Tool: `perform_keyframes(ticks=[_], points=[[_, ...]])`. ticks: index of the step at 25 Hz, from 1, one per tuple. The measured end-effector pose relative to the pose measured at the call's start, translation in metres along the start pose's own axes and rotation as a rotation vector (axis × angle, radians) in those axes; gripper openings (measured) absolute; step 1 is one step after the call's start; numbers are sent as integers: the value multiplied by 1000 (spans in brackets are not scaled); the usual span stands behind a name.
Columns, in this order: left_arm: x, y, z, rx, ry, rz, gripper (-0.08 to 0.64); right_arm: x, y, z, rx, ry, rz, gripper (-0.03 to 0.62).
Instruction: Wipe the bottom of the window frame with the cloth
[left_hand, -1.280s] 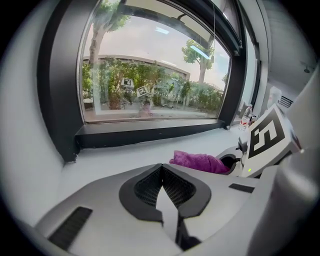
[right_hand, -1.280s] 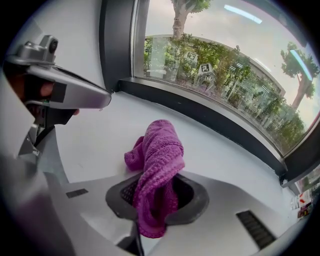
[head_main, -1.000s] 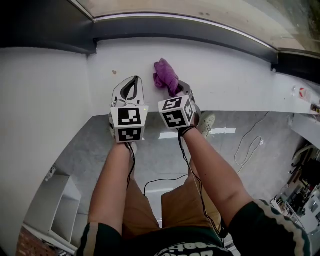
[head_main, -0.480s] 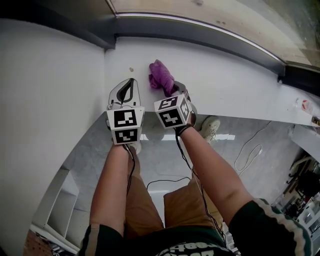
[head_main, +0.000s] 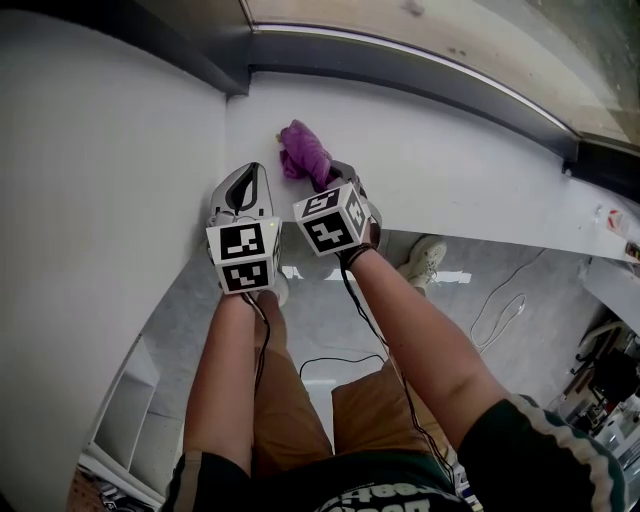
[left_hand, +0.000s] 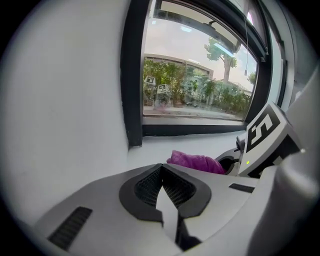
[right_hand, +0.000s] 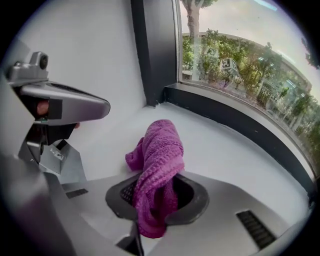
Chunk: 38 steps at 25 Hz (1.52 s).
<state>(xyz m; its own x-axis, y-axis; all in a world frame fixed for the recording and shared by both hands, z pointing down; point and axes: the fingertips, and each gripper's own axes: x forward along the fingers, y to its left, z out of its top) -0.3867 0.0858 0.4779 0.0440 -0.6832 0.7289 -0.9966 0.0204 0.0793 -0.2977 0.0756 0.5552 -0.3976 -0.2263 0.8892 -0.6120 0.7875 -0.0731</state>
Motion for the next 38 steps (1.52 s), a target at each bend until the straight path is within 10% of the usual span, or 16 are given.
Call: perform_keyframes(ticks=[22, 38], points=[[-15, 14, -11, -10, 23, -3, 9, 12, 46, 35, -33, -13, 178, 87], [-80, -24, 47, 98, 3, 20, 9, -133, 21, 81, 69, -227, 378, 86]])
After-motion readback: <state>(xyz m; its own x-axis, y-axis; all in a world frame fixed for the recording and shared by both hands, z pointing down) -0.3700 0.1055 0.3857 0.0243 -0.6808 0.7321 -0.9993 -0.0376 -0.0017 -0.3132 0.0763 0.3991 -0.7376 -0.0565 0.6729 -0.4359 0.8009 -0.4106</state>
